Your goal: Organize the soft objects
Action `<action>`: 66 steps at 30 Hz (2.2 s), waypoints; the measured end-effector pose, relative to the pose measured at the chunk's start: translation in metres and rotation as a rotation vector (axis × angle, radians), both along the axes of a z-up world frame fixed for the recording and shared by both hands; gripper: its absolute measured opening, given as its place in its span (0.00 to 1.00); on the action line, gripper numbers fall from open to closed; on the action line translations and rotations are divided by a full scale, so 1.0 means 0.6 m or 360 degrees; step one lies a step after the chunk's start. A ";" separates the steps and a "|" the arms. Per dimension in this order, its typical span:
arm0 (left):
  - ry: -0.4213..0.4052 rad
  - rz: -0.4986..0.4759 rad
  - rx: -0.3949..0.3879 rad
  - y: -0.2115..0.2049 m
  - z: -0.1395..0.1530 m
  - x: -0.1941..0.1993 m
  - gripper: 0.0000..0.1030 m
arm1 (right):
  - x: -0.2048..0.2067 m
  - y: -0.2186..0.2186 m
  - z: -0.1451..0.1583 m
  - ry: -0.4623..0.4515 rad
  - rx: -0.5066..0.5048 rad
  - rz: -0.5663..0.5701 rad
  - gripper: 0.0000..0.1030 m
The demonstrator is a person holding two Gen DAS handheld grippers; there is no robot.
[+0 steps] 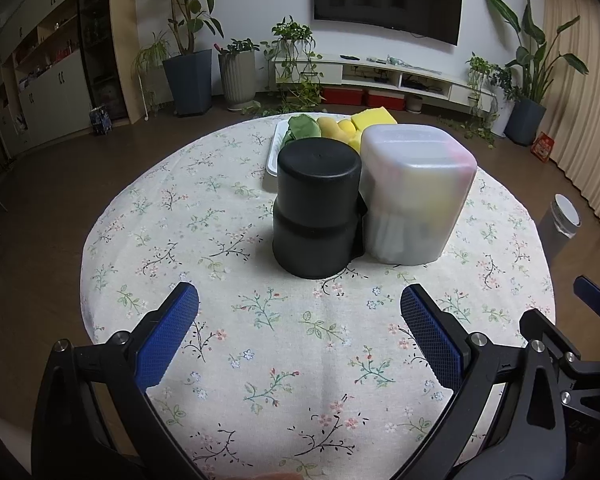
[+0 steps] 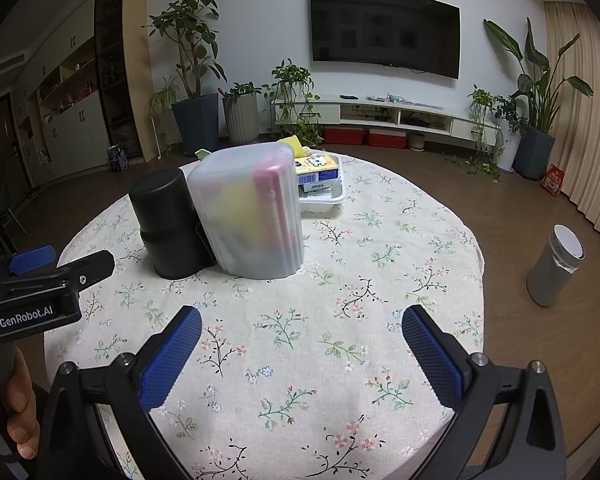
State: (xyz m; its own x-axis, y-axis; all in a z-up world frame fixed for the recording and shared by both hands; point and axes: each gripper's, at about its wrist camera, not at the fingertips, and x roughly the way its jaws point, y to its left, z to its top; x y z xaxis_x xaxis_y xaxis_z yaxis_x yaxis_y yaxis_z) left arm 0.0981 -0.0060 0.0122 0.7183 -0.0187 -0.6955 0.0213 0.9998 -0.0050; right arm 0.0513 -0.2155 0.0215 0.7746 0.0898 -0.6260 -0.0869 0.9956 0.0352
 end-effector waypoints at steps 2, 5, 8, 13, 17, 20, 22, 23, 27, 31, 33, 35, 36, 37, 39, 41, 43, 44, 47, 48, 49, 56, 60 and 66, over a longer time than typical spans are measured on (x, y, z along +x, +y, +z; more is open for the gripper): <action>0.0004 -0.0005 0.0002 -0.002 -0.002 0.000 1.00 | 0.000 -0.001 -0.001 0.0000 0.0001 -0.0001 1.00; 0.0004 -0.0006 0.0004 -0.002 -0.003 0.000 1.00 | 0.000 -0.001 -0.001 0.0001 0.0001 -0.0001 1.00; 0.0001 -0.0005 0.0010 -0.003 -0.004 0.000 1.00 | -0.001 -0.002 -0.001 0.0003 0.0002 -0.0001 1.00; 0.0004 0.0003 0.0009 -0.002 -0.004 0.000 1.00 | -0.001 -0.002 -0.002 0.0003 0.0003 0.0000 1.00; 0.0004 0.0001 0.0010 -0.002 -0.004 0.001 1.00 | -0.002 -0.002 -0.003 0.0003 0.0003 -0.0001 1.00; 0.0006 0.0000 0.0012 -0.002 -0.004 0.001 1.00 | -0.001 -0.002 -0.002 0.0005 0.0003 -0.0002 1.00; 0.0005 0.0000 0.0009 -0.003 -0.004 0.001 1.00 | -0.001 -0.003 -0.002 0.0004 0.0003 -0.0002 1.00; 0.0003 0.0001 0.0012 -0.003 -0.004 0.001 1.00 | -0.001 -0.003 -0.002 0.0004 0.0004 -0.0001 1.00; -0.0001 0.0002 0.0017 -0.003 -0.007 -0.001 1.00 | -0.001 -0.003 -0.002 0.0004 0.0003 -0.0001 1.00; -0.0003 0.0002 0.0016 -0.003 -0.006 -0.001 1.00 | -0.001 -0.003 -0.003 0.0009 0.0005 0.0000 1.00; -0.0003 0.0000 0.0015 -0.003 -0.007 -0.001 1.00 | -0.003 -0.003 -0.003 0.0009 0.0006 -0.0001 1.00; -0.0004 0.0002 0.0017 -0.004 -0.008 0.000 1.00 | -0.002 -0.003 -0.003 0.0009 0.0007 -0.0001 1.00; -0.0005 0.0001 0.0016 -0.004 -0.008 0.000 1.00 | -0.003 -0.003 -0.004 0.0010 0.0007 -0.0001 1.00; -0.0005 0.0000 0.0014 -0.003 -0.009 0.000 1.00 | -0.002 -0.003 -0.003 0.0009 0.0007 -0.0001 1.00; -0.0010 0.0003 0.0016 -0.003 -0.010 -0.001 1.00 | -0.003 -0.003 -0.004 0.0010 0.0006 0.0000 1.00; -0.0012 0.0004 0.0020 -0.004 -0.009 -0.002 1.00 | -0.002 -0.003 -0.003 0.0010 0.0008 -0.0002 1.00; -0.0013 0.0004 0.0018 -0.004 -0.009 -0.002 1.00 | -0.002 -0.003 -0.003 0.0011 0.0009 -0.0001 1.00; -0.0015 0.0004 0.0020 -0.005 -0.009 -0.002 1.00 | -0.002 -0.003 -0.003 0.0011 0.0007 -0.0001 1.00; -0.0016 0.0002 0.0020 -0.005 -0.009 -0.002 1.00 | -0.002 -0.003 -0.003 0.0010 0.0007 -0.0002 1.00; -0.0017 0.0002 0.0020 -0.005 -0.008 -0.002 1.00 | -0.002 -0.003 -0.003 0.0010 0.0007 -0.0002 1.00; -0.0019 0.0005 0.0023 -0.005 -0.008 -0.002 1.00 | -0.002 -0.003 -0.003 0.0010 0.0008 -0.0002 1.00; -0.0032 -0.0002 0.0025 -0.009 -0.003 -0.008 1.00 | -0.002 -0.004 -0.003 0.0012 0.0009 -0.0002 1.00; -0.0037 0.0001 0.0028 -0.009 -0.002 -0.009 1.00 | -0.003 -0.003 -0.004 0.0012 0.0009 -0.0002 1.00; -0.0031 -0.0008 0.0023 -0.010 -0.002 -0.009 1.00 | -0.003 -0.003 -0.003 0.0013 0.0010 -0.0002 1.00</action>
